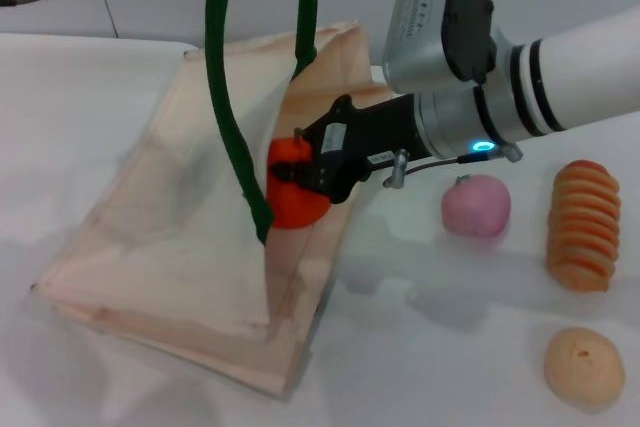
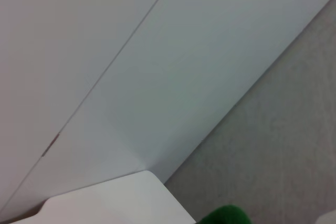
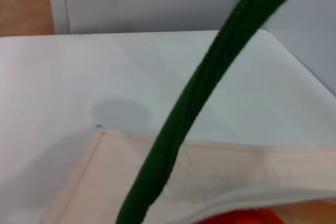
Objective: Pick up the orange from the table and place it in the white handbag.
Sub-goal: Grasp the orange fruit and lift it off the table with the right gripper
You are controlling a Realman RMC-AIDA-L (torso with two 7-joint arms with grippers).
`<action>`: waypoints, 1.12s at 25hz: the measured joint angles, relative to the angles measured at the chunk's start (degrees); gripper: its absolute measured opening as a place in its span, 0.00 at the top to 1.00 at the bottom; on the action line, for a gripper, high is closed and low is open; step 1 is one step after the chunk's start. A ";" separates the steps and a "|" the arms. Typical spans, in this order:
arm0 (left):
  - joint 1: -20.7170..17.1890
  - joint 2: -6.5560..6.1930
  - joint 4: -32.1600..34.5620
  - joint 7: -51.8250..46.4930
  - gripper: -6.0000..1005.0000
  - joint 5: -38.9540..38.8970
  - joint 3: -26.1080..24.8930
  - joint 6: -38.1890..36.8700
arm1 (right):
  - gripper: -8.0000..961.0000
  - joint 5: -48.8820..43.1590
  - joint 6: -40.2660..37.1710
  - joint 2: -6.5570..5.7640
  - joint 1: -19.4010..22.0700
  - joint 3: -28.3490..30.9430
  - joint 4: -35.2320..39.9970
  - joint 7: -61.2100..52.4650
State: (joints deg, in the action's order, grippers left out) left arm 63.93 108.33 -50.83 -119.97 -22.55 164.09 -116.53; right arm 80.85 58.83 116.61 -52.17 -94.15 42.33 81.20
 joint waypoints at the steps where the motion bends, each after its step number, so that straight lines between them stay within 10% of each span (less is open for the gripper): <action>1: 0.06 -0.02 0.11 0.00 0.86 -0.01 0.00 0.00 | 0.90 0.74 -0.23 0.01 -0.34 -0.28 -0.56 0.50; 28: 1.08 -0.05 0.20 -0.34 0.86 -0.04 0.00 0.07 | 0.71 15.84 -4.33 0.38 -2.78 -11.92 -3.87 15.01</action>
State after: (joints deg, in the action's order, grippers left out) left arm 65.01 108.28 -50.62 -120.32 -22.59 164.09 -116.46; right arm 96.69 54.50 116.99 -54.95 -106.08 38.46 96.21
